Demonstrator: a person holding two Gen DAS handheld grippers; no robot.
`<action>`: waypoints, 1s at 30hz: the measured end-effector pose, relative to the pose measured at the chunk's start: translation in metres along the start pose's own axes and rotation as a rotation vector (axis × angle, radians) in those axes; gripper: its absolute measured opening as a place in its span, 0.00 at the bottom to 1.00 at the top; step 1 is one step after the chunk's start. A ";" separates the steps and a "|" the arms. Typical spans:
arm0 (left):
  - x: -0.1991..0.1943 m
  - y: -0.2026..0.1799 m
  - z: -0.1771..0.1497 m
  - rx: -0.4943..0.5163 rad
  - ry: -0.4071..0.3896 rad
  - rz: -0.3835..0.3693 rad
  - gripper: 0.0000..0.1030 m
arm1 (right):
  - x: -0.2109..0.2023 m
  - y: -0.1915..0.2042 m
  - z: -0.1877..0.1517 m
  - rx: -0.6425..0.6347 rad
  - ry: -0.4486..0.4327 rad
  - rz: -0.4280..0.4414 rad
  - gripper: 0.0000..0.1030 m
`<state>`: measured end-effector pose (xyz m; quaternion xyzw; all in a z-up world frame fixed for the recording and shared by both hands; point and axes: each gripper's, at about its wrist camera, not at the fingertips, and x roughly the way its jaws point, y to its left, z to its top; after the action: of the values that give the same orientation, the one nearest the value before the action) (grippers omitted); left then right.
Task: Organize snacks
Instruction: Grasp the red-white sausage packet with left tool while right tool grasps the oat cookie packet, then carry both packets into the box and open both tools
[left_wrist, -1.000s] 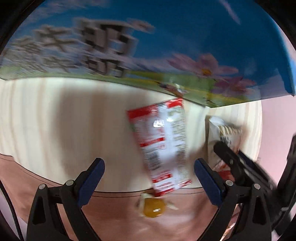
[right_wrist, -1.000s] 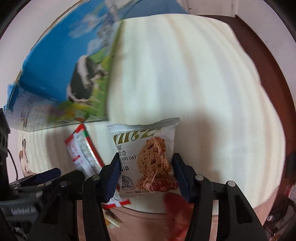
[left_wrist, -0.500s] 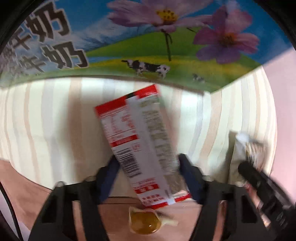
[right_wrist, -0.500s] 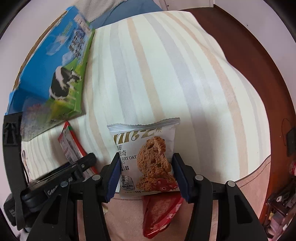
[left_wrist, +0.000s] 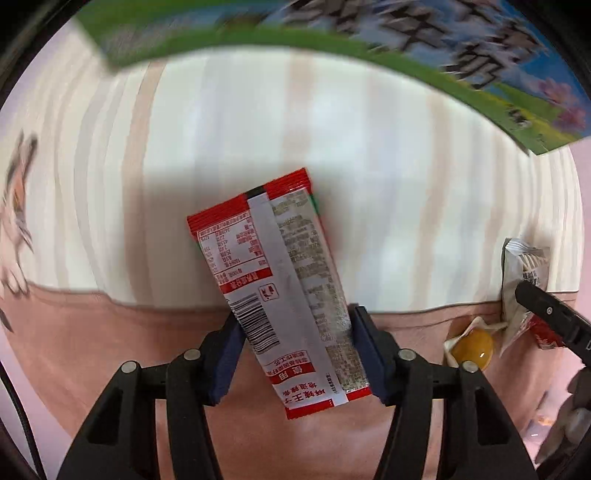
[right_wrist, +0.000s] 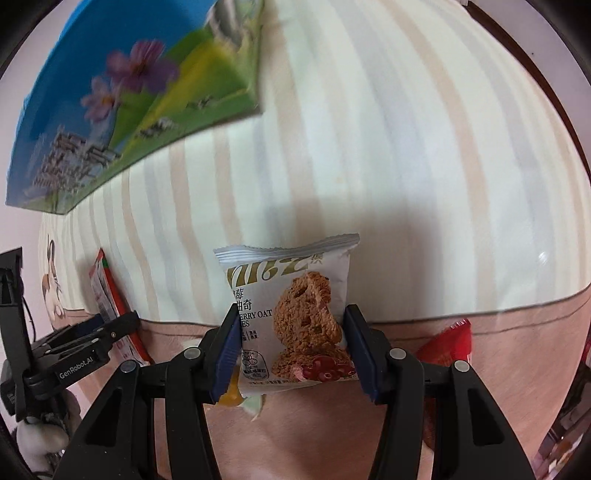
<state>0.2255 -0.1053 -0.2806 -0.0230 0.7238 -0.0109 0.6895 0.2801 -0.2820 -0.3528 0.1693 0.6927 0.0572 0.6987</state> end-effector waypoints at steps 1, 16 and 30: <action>0.003 0.006 -0.001 -0.028 0.012 -0.025 0.58 | 0.004 0.003 -0.002 0.006 0.007 -0.004 0.58; 0.016 0.079 -0.007 -0.224 -0.001 -0.117 0.51 | 0.023 0.031 -0.004 -0.020 0.023 -0.064 0.64; -0.017 0.038 -0.019 -0.139 0.011 -0.146 0.42 | 0.013 0.030 -0.026 -0.024 -0.011 -0.019 0.51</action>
<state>0.2069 -0.0666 -0.2644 -0.1233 0.7231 -0.0113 0.6796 0.2594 -0.2457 -0.3548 0.1543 0.6898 0.0579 0.7050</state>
